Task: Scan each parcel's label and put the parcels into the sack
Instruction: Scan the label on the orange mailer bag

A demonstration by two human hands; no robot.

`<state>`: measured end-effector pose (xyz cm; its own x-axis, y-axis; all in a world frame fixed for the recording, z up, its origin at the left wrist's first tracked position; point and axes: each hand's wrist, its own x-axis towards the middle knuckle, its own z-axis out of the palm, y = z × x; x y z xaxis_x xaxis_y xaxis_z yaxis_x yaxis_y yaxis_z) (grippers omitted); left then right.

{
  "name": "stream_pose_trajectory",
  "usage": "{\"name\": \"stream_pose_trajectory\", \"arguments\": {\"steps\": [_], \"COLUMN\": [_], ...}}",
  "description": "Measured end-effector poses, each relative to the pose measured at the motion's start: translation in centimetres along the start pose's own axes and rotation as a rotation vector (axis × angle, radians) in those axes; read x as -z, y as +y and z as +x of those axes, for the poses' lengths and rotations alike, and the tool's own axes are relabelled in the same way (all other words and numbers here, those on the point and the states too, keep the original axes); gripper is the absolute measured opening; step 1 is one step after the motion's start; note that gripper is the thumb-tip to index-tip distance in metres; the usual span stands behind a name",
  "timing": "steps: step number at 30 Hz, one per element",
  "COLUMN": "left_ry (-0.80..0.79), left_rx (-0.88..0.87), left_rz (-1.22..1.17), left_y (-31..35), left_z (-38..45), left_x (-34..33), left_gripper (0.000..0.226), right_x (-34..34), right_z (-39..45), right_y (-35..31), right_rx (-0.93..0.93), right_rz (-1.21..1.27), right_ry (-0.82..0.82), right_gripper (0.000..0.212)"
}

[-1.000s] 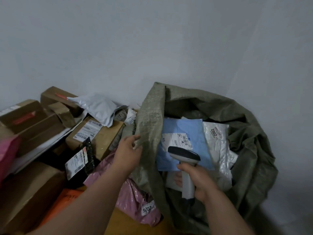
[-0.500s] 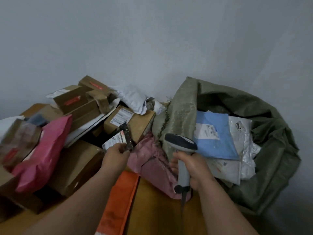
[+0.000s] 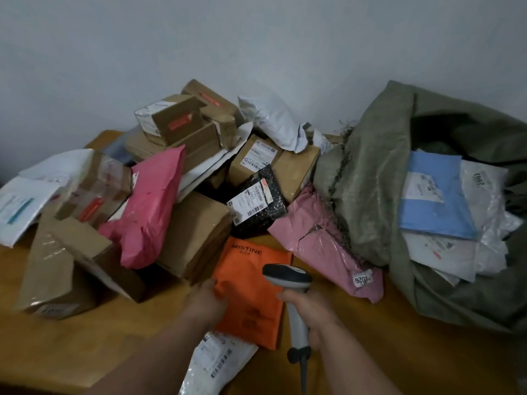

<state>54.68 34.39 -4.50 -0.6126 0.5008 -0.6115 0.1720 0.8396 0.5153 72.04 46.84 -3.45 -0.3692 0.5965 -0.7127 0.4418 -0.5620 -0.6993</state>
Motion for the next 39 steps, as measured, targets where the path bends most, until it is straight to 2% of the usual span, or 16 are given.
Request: {"name": "stream_pose_trajectory", "arguments": {"steps": [6, 10, 11, 14, 16, 19, 22, 25, 27, 29, 31, 36, 37, 39], "left_ry": [0.016, 0.083, 0.072, -0.038, -0.045, 0.082, 0.238, 0.246, 0.183, 0.111, 0.034, -0.106, -0.076, 0.15], "left_rx": [0.044, 0.082, 0.096, 0.133, 0.093, -0.088, -0.326, -0.47, -0.535, -0.585, -0.606, -0.677, -0.662, -0.589], "left_rz": [-0.214, -0.357, -0.421, -0.629, -0.668, -0.558, -0.336, -0.112, -0.038, -0.018, -0.046, -0.103, -0.175, -0.246], "left_y": [-0.1, 1.0, 1.3, 2.1, 2.3, 2.8, 4.0, 5.7, 6.6, 7.2, 7.8, 9.3, 9.6, 9.8], "left_z": [0.1, 0.1, 0.0, -0.7, -1.2, -2.3, -4.3, -6.6, -8.3, -10.0, -11.6, -15.0, -15.6, -16.1], "left_x": [-1.0, -0.1, 0.3, 1.5, 2.0, 2.6, 2.4, 1.5, 0.6, -0.3, -1.0, -3.1, -3.4, -3.7], "left_gripper": [0.042, 0.067, 0.066, 0.05, 0.041, 0.03, 0.038, 0.047, 0.045, 0.042, 0.041, 0.037, 0.037, 0.043], "right_x": [-1.3, -1.1, -1.0, -0.7, -0.6, -0.4, -0.5, -0.7, -0.5, 0.1, 0.9, 4.8, 6.0, 8.3], "right_z": [1.2, 1.4, 1.2, 0.5, -0.2, -1.5, -3.2, -5.3, -6.6, -7.8, -9.1, -11.8, -12.2, -13.1], "right_y": [1.6, 1.8, 1.8, 1.7, 1.7, 1.4, 0.3, -1.3, -2.3, -3.0, -3.5, -3.1, -2.8, -2.4], "right_rx": [-0.092, -0.059, -0.049, -0.033, -0.015, 0.038, 0.132, 0.235, 0.302, 0.341, 0.367, 0.419, 0.415, 0.415], "right_rz": [0.08, 0.093, 0.09, 0.057, 0.039, 0.084, 0.193, 0.291, 0.347, 0.387, 0.41, 0.471, 0.503, 0.576], "right_ry": [-0.05, -0.04, -0.032, -0.033, -0.024, 0.019, -0.022, -0.13, -0.232, -0.306, -0.301, -0.093, -0.071, -0.072], "right_gripper": [0.021, 0.016, 0.016, 0.022, 0.029, 0.031, 0.033, 0.019, 0.022, 0.031, 0.032, 0.023, 0.021, 0.028]}}
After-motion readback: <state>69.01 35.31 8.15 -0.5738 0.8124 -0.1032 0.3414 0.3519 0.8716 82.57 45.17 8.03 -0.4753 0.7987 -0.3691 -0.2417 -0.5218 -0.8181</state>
